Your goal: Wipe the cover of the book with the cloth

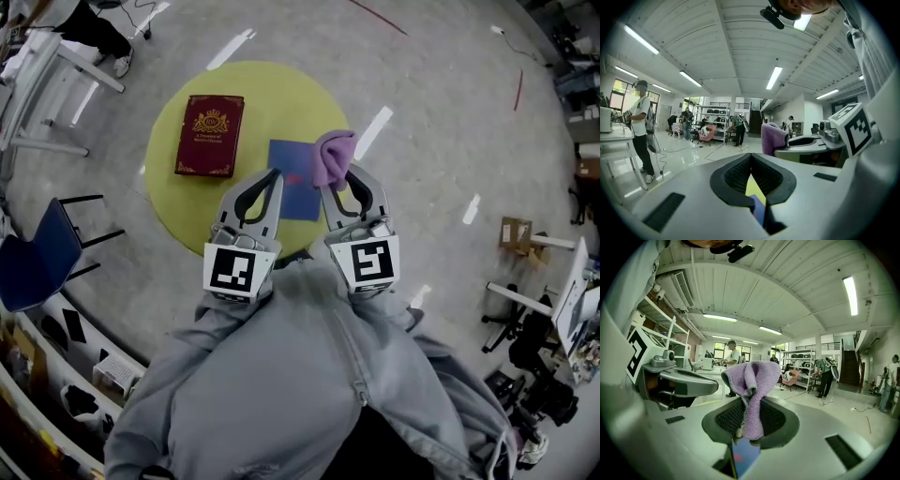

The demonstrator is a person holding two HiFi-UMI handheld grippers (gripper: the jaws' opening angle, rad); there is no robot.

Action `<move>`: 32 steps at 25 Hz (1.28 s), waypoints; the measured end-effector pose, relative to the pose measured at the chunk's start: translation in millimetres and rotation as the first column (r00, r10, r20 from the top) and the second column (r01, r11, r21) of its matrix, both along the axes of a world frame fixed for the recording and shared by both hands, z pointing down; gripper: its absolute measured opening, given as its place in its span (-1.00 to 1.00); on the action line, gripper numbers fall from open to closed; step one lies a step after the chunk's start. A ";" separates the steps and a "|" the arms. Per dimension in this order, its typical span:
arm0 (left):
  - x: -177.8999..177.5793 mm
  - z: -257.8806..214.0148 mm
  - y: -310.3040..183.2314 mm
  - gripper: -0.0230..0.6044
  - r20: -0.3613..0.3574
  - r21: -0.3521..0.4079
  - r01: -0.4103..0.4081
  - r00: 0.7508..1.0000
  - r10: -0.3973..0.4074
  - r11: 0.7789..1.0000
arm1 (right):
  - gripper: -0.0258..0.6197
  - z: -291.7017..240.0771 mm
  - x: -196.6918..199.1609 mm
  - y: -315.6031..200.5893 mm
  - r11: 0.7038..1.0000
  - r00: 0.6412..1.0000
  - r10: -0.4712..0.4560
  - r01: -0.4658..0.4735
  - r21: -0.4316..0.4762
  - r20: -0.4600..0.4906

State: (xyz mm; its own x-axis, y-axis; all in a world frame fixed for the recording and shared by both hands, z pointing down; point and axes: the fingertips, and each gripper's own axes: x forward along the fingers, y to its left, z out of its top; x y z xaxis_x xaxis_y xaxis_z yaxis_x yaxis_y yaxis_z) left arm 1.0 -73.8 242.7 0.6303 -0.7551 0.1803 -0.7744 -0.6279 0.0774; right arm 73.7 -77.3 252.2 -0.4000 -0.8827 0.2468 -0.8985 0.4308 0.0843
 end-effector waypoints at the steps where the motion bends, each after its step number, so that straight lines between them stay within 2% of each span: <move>1: -0.9 4.4 -1.9 -0.87 0.002 -0.009 -0.004 1.000 0.004 1.000 | -0.61 3.9 -0.5 -3.6 1.000 1.000 -0.001 0.001 -0.007 0.001; 8: -6.3 45.8 -17.3 -0.87 0.018 -0.062 -0.017 1.000 0.018 0.998 | -0.61 39.9 -6.1 -29.2 0.997 1.000 -0.017 0.017 -0.071 -0.006; 18: -10.2 94.3 -32.9 -0.87 0.041 -0.094 -0.025 0.999 0.029 0.995 | -0.61 88.4 -11.7 -53.2 0.991 0.999 -0.045 0.041 -0.128 -0.029; 22: -10.4 113.9 -37.6 -0.87 0.038 -0.113 -0.022 0.999 0.026 0.993 | -0.61 111.6 -17.5 -62.4 0.984 0.995 -0.086 0.078 -0.158 -0.049; 32: -21.0 167.0 -35.0 -0.87 0.070 -0.193 0.000 0.997 0.013 0.981 | -0.61 173.1 -31.1 -86.7 0.924 0.971 -0.231 0.199 -0.325 -0.061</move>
State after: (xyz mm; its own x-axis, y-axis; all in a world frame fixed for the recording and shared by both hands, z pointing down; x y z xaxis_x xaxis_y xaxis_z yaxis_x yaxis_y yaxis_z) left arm -20.1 -108.8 409.7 0.6156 -0.6980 0.3659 -0.7782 -0.6115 0.1428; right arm 42.5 -164.0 425.3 -0.5319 -0.6488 0.5443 -0.7756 0.6312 -0.0055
